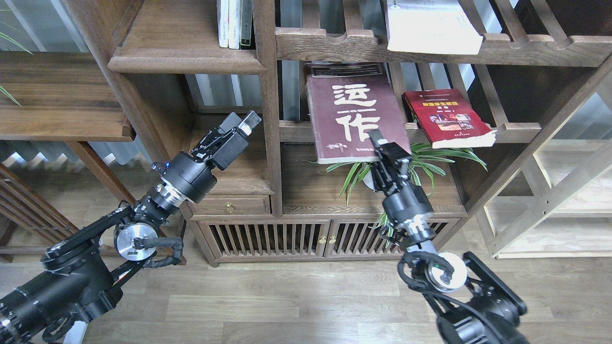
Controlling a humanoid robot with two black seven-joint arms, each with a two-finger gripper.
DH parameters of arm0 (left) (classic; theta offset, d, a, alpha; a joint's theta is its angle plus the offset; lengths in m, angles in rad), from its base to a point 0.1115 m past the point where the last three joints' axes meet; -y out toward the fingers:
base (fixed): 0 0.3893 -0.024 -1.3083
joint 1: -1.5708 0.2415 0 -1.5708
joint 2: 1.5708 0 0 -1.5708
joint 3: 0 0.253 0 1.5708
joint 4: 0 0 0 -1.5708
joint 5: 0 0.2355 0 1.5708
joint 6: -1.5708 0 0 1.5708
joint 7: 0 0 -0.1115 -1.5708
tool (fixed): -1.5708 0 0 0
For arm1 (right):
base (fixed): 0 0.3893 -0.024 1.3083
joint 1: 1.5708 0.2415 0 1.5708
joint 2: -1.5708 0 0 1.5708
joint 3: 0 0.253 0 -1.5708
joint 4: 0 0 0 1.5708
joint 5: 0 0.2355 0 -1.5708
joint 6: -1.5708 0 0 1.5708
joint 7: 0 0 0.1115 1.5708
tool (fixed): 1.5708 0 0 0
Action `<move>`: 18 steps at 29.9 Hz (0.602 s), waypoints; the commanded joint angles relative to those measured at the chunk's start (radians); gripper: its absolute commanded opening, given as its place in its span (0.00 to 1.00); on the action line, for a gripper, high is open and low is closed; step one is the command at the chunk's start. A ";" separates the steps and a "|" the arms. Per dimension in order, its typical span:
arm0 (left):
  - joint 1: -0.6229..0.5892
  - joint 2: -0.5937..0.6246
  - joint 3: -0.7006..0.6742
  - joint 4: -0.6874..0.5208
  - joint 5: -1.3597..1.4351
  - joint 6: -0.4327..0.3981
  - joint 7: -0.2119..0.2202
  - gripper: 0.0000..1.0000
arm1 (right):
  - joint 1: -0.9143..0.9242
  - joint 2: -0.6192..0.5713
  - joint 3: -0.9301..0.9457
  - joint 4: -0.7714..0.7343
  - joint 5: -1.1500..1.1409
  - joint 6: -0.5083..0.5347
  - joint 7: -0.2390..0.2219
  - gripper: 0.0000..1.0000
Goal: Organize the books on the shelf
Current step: 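Pull the dark red book off the shelf, bringing the left gripper under it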
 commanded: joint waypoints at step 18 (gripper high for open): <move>0.099 -0.065 0.013 0.003 -0.333 0.000 0.362 0.98 | -0.158 -0.084 -0.092 0.087 0.001 0.055 0.000 0.04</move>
